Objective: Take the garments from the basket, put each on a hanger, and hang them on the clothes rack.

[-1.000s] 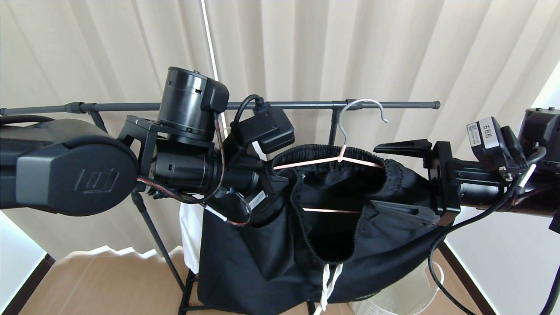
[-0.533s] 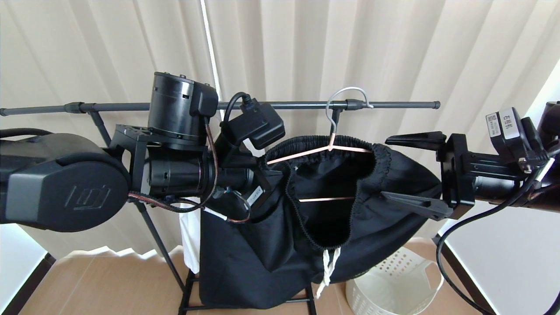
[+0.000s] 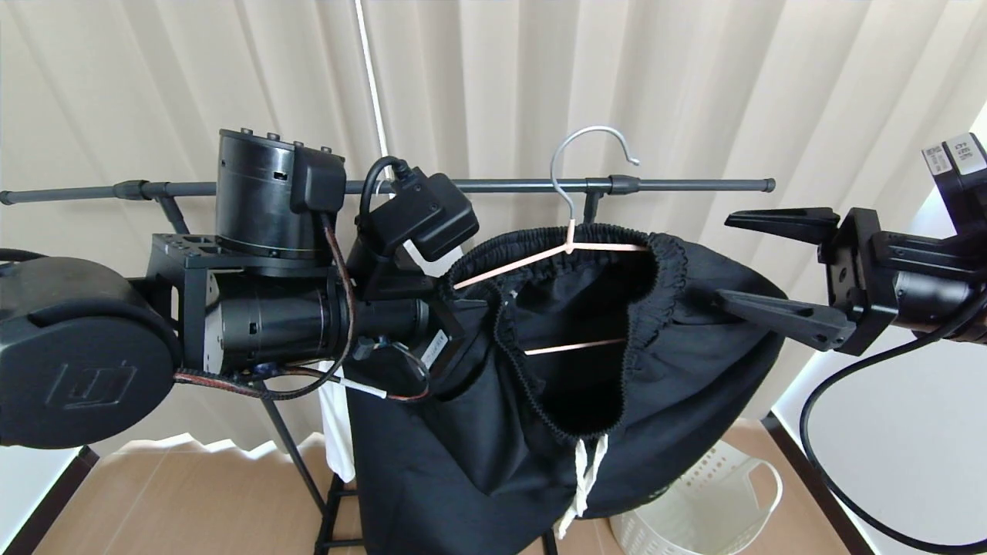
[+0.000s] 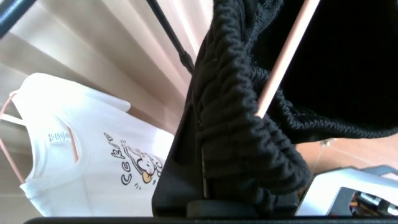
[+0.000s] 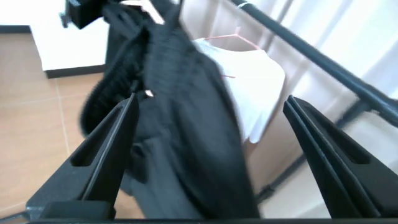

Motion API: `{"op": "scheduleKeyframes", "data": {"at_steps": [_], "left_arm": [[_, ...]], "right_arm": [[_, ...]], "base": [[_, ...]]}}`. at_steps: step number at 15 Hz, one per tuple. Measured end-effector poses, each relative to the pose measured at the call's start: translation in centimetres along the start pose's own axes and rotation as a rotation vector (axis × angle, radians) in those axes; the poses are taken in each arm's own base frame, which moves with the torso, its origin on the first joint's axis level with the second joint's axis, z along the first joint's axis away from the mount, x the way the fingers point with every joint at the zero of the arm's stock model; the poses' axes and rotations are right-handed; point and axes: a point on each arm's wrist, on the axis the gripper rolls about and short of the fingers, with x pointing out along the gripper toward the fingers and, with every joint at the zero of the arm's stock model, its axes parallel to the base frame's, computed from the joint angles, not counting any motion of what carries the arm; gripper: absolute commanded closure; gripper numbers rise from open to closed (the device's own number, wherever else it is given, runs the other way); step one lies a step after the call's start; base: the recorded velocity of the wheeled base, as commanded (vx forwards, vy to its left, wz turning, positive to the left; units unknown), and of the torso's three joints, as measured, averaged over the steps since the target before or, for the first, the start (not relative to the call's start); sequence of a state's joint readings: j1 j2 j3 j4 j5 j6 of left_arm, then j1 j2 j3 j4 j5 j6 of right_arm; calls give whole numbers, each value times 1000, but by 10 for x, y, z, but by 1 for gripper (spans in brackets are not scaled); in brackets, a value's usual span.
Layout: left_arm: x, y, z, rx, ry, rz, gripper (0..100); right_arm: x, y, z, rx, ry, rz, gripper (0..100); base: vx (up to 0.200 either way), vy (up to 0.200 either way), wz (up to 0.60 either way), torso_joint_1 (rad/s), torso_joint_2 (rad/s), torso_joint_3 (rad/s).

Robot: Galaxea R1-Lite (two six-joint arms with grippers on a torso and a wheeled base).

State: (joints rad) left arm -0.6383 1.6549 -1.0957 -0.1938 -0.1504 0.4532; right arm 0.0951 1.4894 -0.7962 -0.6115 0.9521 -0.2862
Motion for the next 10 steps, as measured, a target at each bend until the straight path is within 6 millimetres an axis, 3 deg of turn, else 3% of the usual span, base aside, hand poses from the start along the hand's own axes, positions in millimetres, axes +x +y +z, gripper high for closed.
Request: {"op": "scheduleKeyframes", "data": {"at_steps": [10], "left_arm": [[-21,0,-2,-30,-28,28,100]], "right_arm": [[-15,-42,-23,15,-29,74,0]], "base": [[0,0,0,0,0,0]]}}
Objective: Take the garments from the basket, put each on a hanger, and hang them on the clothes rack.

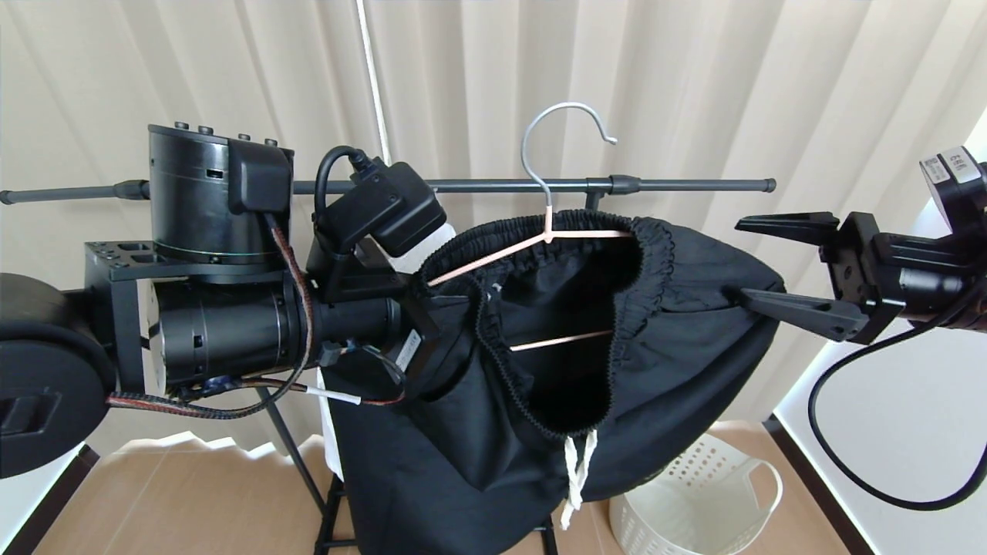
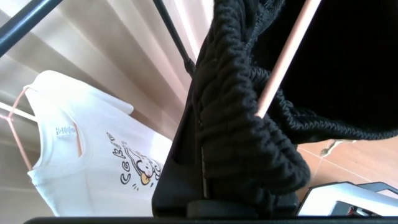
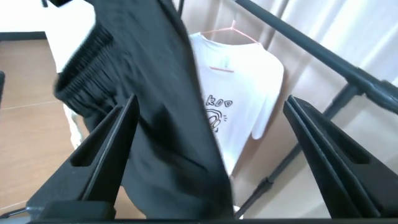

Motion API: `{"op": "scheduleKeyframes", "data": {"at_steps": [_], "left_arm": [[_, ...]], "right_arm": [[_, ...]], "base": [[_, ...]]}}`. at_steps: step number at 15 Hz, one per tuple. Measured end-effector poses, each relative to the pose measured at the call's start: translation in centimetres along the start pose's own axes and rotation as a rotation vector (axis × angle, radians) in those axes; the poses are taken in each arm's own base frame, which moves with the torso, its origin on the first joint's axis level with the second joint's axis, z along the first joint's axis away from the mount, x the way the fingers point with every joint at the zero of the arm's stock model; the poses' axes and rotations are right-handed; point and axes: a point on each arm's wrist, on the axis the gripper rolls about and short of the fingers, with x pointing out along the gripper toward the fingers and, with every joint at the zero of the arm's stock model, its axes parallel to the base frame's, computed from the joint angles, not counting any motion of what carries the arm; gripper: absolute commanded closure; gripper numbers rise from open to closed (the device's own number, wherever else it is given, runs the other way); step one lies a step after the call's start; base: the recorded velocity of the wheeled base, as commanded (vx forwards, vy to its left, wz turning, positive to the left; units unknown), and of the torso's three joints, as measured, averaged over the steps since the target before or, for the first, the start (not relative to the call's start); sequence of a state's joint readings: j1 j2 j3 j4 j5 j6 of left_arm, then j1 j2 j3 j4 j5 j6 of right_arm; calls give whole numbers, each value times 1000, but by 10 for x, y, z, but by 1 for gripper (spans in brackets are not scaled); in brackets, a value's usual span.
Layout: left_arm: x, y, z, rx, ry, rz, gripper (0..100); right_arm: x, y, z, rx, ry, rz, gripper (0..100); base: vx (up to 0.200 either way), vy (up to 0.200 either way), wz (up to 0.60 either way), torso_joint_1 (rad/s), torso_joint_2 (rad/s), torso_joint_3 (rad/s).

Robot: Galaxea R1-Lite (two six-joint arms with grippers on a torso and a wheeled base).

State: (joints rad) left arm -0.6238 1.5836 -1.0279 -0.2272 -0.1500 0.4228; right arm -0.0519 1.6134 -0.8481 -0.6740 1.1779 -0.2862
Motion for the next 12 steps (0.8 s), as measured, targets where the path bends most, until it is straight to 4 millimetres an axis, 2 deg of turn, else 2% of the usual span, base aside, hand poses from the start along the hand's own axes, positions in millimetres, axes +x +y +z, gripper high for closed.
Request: {"op": "scheduleKeyframes", "data": {"at_steps": [4,9,12], "left_arm": [[-1,1,1,0,-3,3,100],[-1,1,1,-38,-4,5,100],[-2,2,1,-41,-3,11,100]], "right_arm": [[1,-18,-26,-2,4,-13,0],[6,-25,-53,-19,33,-4,0],[9,-30,-60,-1,37,3,0]], "base": [[0,0,0,0,0,0],[0,0,0,0,0,0],[0,0,0,0,0,0]]}}
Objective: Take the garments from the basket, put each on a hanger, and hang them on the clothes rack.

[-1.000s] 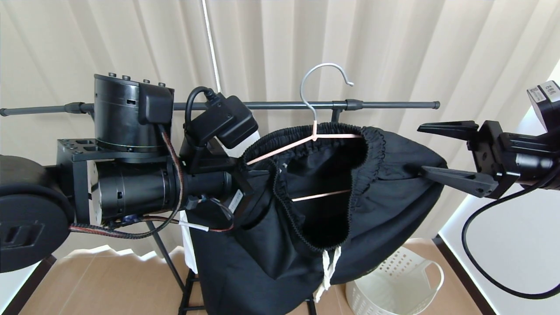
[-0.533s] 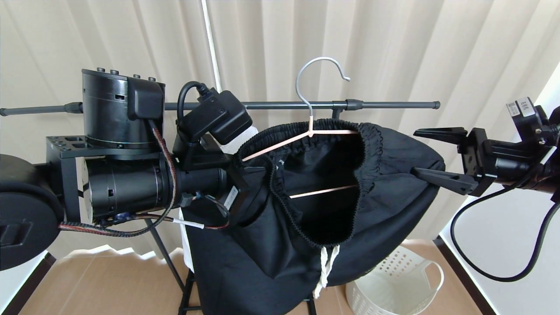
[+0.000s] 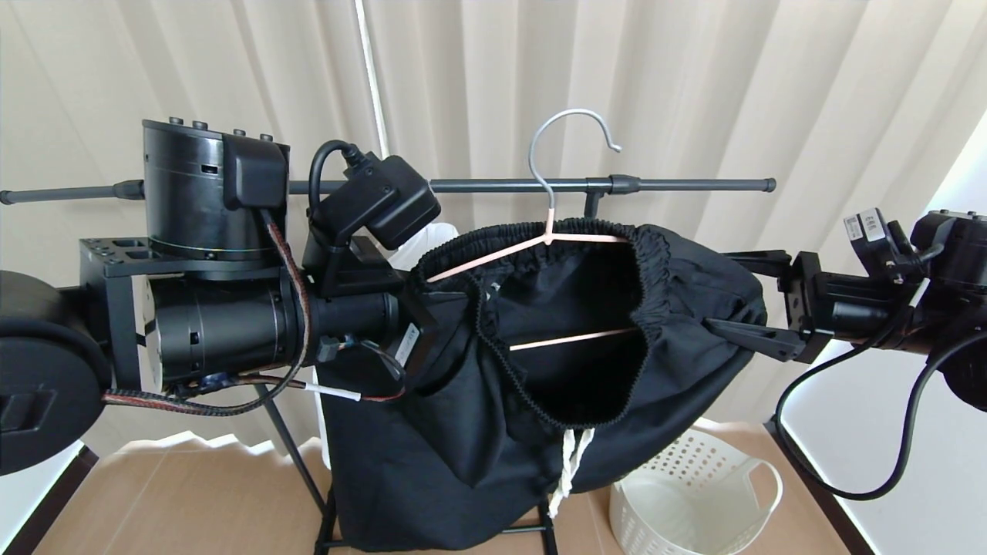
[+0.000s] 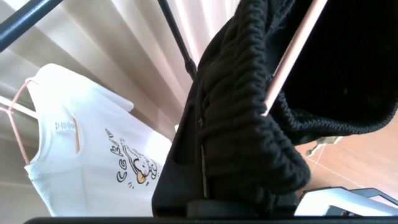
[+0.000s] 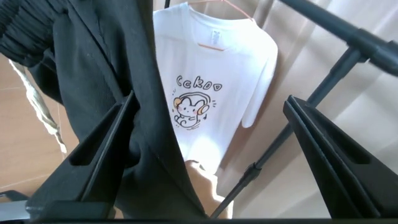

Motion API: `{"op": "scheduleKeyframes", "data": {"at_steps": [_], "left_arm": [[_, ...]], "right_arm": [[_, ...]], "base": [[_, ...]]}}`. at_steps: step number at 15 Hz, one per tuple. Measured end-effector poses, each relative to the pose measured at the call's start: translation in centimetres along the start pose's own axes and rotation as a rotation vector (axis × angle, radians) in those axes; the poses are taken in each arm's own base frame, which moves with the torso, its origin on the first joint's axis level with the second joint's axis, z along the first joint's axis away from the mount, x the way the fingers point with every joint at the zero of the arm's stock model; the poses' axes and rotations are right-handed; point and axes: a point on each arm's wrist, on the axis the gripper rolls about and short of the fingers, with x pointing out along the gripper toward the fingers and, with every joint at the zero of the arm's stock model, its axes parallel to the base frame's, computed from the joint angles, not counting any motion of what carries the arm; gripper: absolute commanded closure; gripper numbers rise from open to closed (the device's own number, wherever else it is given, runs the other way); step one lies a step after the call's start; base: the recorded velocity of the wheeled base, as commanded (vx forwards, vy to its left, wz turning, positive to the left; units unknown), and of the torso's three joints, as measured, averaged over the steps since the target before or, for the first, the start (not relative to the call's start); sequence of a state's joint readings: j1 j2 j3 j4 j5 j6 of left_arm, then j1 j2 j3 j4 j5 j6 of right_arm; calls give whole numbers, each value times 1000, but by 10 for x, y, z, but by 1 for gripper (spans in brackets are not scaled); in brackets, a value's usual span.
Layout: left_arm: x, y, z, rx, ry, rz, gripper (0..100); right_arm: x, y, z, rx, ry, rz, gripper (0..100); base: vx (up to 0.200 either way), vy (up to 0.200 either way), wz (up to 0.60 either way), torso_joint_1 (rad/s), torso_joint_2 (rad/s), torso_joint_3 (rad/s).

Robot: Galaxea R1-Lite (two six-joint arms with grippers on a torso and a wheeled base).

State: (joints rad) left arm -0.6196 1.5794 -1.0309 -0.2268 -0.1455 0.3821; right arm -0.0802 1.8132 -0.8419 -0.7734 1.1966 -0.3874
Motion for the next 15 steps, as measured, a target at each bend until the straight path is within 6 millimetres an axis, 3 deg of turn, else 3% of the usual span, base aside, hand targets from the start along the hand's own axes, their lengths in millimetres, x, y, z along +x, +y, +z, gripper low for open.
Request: {"op": "scheduleKeyframes", "data": {"at_steps": [15], "left_arm": [[-5,13,-13,-25,51,85,100]], "right_arm": [[-10,5,13,25,-51,91,0]], "base": [[0,0,0,0,0,0]]}}
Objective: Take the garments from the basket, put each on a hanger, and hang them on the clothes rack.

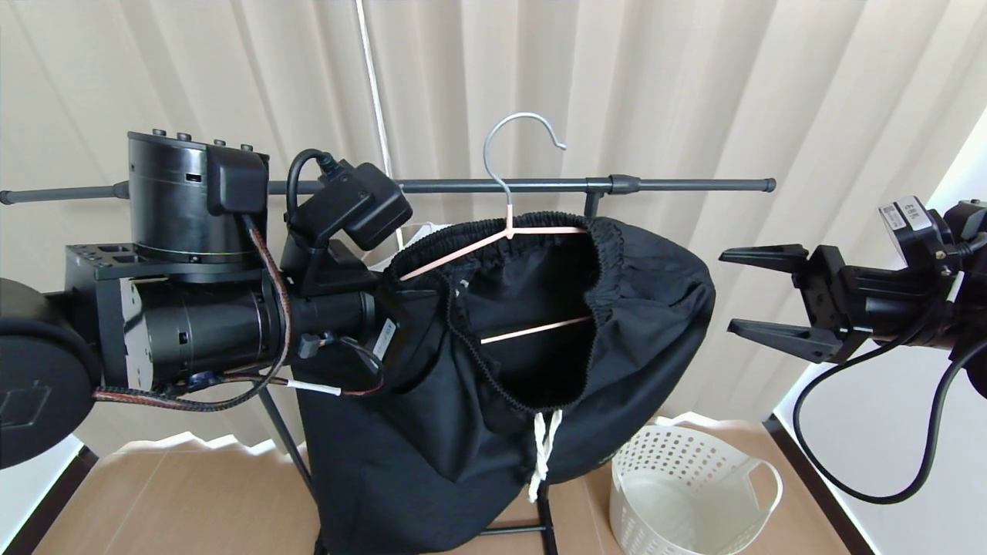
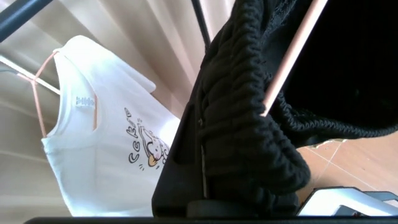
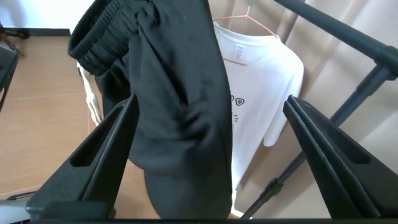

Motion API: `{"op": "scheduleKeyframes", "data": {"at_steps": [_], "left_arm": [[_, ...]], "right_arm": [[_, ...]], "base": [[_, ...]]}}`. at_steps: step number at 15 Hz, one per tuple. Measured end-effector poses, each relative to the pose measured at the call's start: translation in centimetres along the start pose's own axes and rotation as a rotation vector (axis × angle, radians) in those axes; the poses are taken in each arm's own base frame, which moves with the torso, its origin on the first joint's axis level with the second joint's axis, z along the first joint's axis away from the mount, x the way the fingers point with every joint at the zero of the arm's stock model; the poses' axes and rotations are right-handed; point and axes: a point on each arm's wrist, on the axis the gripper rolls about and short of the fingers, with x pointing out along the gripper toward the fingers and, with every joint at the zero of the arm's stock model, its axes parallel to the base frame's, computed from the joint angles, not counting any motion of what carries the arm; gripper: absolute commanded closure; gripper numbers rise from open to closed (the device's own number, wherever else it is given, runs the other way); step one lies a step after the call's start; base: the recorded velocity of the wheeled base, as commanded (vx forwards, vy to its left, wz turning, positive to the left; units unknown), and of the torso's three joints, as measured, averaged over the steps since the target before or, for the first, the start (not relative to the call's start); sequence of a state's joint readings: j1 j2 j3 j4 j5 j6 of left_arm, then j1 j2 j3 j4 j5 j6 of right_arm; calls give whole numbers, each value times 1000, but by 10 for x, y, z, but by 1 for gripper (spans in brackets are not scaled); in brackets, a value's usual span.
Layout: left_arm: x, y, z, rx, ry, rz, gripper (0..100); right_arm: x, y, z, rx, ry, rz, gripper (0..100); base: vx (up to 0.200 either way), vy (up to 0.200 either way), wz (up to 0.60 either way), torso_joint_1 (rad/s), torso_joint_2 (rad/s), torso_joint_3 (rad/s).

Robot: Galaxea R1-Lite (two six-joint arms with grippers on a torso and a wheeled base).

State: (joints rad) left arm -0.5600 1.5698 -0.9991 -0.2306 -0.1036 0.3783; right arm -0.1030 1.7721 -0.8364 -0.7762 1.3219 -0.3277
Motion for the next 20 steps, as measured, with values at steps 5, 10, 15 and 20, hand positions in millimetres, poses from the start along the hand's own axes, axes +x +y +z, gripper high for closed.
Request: {"op": "scheduleKeyframes", "data": {"at_steps": [5,10,15,20], "left_arm": [[-11,4,10,-25,-78,33,100],[-19,4,14,-24,-103,39,100],[-24,1,14,-48,-111,26,100],[-24,-6,14,-68,-109,-1,100]], "right_arm": [[3,-6,-13,34,10,1,0],[10,-23,-39,87,23,6,0],[26,-27,-63,147,36,44,0],[39,-24,-75,176,43,79,100]], "base": [[0,0,0,0,0,0],[0,0,0,0,0,0],[0,0,0,0,0,0],[0,0,0,0,0,0]]}}
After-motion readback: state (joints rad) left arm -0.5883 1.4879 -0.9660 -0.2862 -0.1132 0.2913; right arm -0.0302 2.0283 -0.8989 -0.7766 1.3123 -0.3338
